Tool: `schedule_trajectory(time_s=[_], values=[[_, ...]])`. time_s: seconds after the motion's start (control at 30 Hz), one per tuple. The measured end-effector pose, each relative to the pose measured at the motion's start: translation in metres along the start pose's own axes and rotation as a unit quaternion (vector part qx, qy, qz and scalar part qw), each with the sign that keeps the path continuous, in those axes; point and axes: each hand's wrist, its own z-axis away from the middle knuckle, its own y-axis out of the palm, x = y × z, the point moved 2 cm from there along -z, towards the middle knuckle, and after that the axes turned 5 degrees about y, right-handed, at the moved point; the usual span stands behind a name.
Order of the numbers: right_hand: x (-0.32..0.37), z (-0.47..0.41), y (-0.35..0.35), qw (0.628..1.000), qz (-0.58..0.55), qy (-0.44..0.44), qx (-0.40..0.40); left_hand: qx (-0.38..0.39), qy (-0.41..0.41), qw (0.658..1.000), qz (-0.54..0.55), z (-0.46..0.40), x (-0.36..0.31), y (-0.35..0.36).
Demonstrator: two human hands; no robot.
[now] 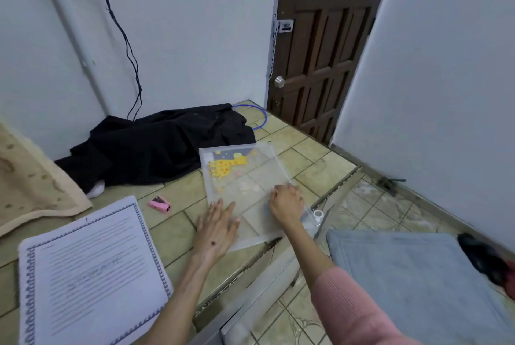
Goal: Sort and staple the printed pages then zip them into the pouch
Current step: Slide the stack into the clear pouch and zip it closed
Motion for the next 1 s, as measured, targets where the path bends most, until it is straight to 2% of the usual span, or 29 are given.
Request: schedule_trajectory(time_s=[0.07, 0.13, 0.27, 0.37, 0.5, 0.6, 0.67, 0.8, 1.0], values=[[-0.009, -0.012, -0.001, 0.998, 0.036, 0.048, 0.018, 0.010, -0.016, 0.998, -0.055, -0.001, 0.001, 0.015], [-0.010, -0.020, -0.004, 0.997, 0.025, 0.072, 0.014, -0.011, -0.017, 0.996, -0.089, -0.001, 0.002, 0.023], [-0.010, -0.041, -0.018, 0.987, -0.055, 0.154, 0.004, -0.032, -0.009, 0.995, -0.097, 0.000, 0.001, 0.026], [-0.002, -0.054, -0.034, 0.975, -0.136, 0.177, 0.013, -0.030, -0.015, 0.994, -0.101, 0.001, 0.001, 0.025], [0.025, -0.047, -0.052, 0.968, -0.228, 0.088, -0.052, -0.028, -0.028, 0.998, -0.055, 0.001, -0.001, 0.017], [0.053, -0.028, -0.072, 0.963, -0.250, -0.014, -0.099, -0.069, -0.035, 0.997, 0.031, 0.007, 0.001, 0.004], [0.075, -0.015, -0.088, 0.962, -0.241, -0.080, -0.101, -0.096, -0.039, 0.988, 0.112, 0.013, 0.005, -0.006], [0.121, 0.021, -0.117, 0.968, -0.170, -0.151, -0.105, -0.143, -0.037, 0.961, 0.233, 0.027, 0.014, -0.030], [0.179, 0.088, -0.131, 0.970, -0.003, -0.182, -0.161, -0.215, -0.118, 0.912, 0.328, 0.047, 0.060, -0.064]])
